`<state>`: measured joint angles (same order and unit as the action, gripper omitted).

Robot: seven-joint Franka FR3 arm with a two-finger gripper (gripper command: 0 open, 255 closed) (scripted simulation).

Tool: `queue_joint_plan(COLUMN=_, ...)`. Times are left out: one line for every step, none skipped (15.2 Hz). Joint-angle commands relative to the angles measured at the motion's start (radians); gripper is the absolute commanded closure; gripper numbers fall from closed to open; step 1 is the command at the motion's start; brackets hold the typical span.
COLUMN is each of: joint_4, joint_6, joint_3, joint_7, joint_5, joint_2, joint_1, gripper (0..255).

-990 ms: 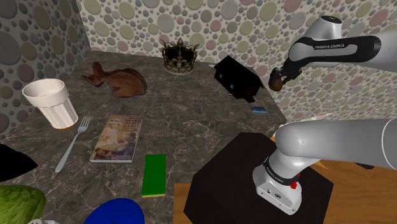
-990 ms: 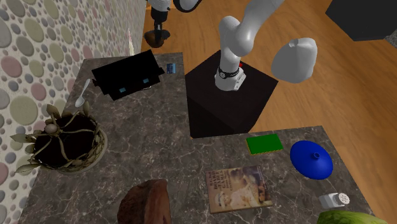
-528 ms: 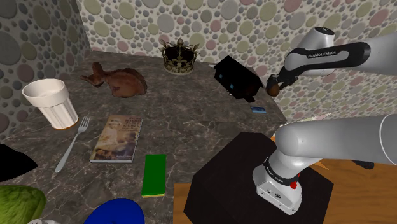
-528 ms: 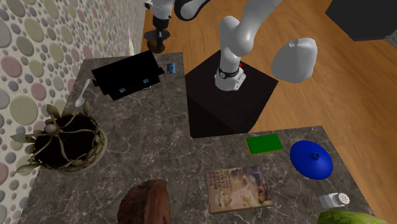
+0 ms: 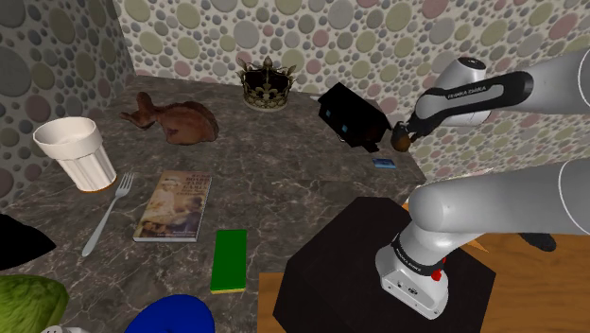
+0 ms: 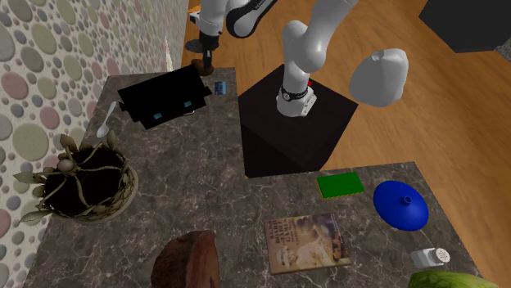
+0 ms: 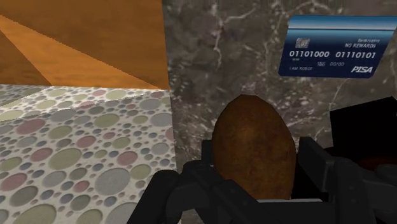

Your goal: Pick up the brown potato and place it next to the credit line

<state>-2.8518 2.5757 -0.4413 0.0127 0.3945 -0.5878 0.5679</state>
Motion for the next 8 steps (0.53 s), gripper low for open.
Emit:
queue_joint_plan(joint_4=-0.011, joint_6=0.043, joint_3=-0.005, joint_7=-0.006, joint_5=0.005, joint_2=0.031, joint_1=-0.002, gripper=255)
queue_joint_plan(joint_4=-0.017, joint_6=0.063, joint_3=-0.009, joint_7=-0.007, joint_5=0.008, joint_2=0.046, joint_1=-0.001, gripper=255)
queue_joint_plan(joint_4=-0.022, joint_6=0.083, joint_3=-0.012, joint_7=-0.008, joint_5=0.011, joint_2=0.061, joint_1=-0.001, gripper=255)
queue_joint_plan(joint_4=-0.028, joint_6=0.104, joint_3=-0.016, joint_7=-0.009, joint_5=0.014, joint_2=0.076, joint_1=0.000, gripper=255)
queue_joint_plan(joint_4=-0.033, joint_6=0.124, joint_3=-0.020, joint_7=-0.011, joint_5=0.017, joint_2=0.092, joint_1=0.000, gripper=255)
queue_joint_plan(joint_4=-0.040, joint_6=0.156, joint_3=-0.025, joint_7=-0.012, joint_5=0.021, joint_2=0.117, joint_1=0.000, gripper=255)
queue_joint_plan(joint_4=-0.040, joint_6=0.156, joint_3=-0.025, joint_7=-0.012, joint_5=0.021, joint_2=0.117, joint_1=0.000, gripper=255)
queue_joint_plan(joint_4=-0.040, joint_6=0.157, joint_3=-0.024, joint_7=-0.011, joint_5=0.020, joint_2=0.117, joint_1=0.001, gripper=255)
